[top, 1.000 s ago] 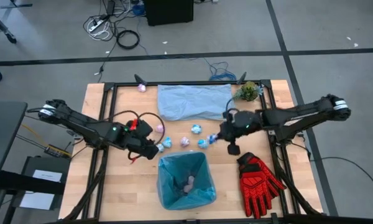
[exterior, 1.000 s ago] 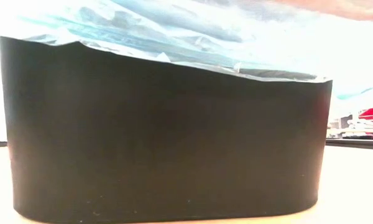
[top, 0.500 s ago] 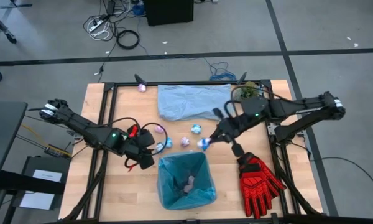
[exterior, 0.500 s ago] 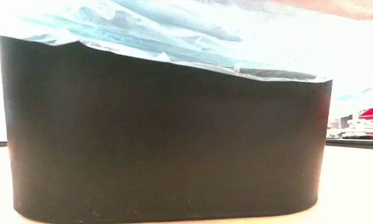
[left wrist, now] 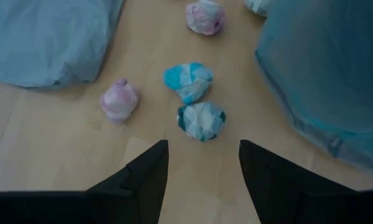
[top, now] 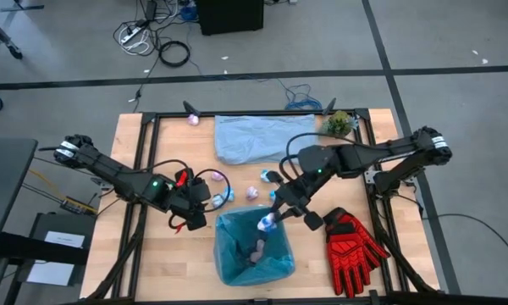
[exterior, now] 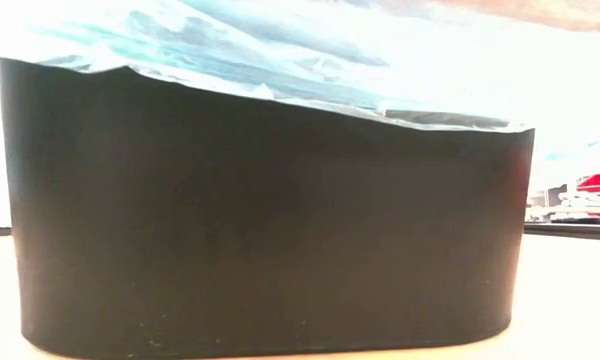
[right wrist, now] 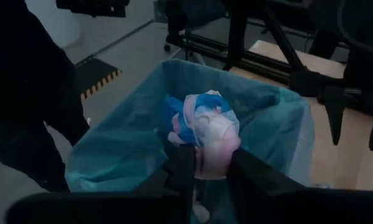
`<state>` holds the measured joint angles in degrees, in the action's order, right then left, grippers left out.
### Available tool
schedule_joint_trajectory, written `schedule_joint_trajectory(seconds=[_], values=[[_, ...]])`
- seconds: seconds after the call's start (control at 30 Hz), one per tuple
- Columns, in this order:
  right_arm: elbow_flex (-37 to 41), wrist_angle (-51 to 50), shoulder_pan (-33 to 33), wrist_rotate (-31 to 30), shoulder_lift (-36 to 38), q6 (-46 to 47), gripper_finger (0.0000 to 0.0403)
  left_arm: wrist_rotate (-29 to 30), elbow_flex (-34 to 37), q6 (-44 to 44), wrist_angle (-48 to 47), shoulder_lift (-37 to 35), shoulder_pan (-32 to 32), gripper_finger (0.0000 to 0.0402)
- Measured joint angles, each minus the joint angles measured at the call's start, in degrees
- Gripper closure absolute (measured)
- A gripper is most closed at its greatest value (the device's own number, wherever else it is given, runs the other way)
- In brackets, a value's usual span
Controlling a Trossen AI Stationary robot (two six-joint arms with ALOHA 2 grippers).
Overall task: Place trash/remove bag and relplace
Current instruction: Put the pink crumbled trash bag into the trash bin, then put the blue crumbled trash bag into the trash bin
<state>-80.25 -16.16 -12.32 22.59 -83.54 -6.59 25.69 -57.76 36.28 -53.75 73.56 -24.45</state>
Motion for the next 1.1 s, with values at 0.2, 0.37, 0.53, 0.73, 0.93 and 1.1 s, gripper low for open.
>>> schedule_joint_trajectory(seconds=[0.2, 0.37, 0.53, 0.73, 0.93, 1.1], values=[[-0.09, 0.20, -1.09, -4.82, -0.40, 0.37, 0.0222, 0.57, 0.00, 2.17, 0.22, -0.02, 0.00, 0.0195], [-0.09, -1.55, -1.31, -9.77, -0.32, 1.49, 0.0183, 1.40, 0.00, 4.55, 0.65, 0.00, 0.07, 0.0195], [-0.06, -4.48, -1.00, -34.33, 2.51, -2.14, 0.0185, 1.49, 0.00, 4.93, -0.53, 0.00, 0.07, 0.0195], [1.04, -19.14, 8.46, -44.13, 5.99, 6.42, 0.0192, 2.13, 0.77, 13.69, 0.24, -0.02, 0.07, 0.0195], [13.04, -13.73, 16.37, -30.75, 7.72, 5.32, 0.0193, 2.23, 3.66, 15.01, 3.42, 0.00, 0.07, 0.0195], [25.64, -3.03, 18.47, -20.65, 7.82, 7.00, 0.0194, 1.42, 5.04, 15.00, 6.74, -0.02, 0.07, 0.0195]])
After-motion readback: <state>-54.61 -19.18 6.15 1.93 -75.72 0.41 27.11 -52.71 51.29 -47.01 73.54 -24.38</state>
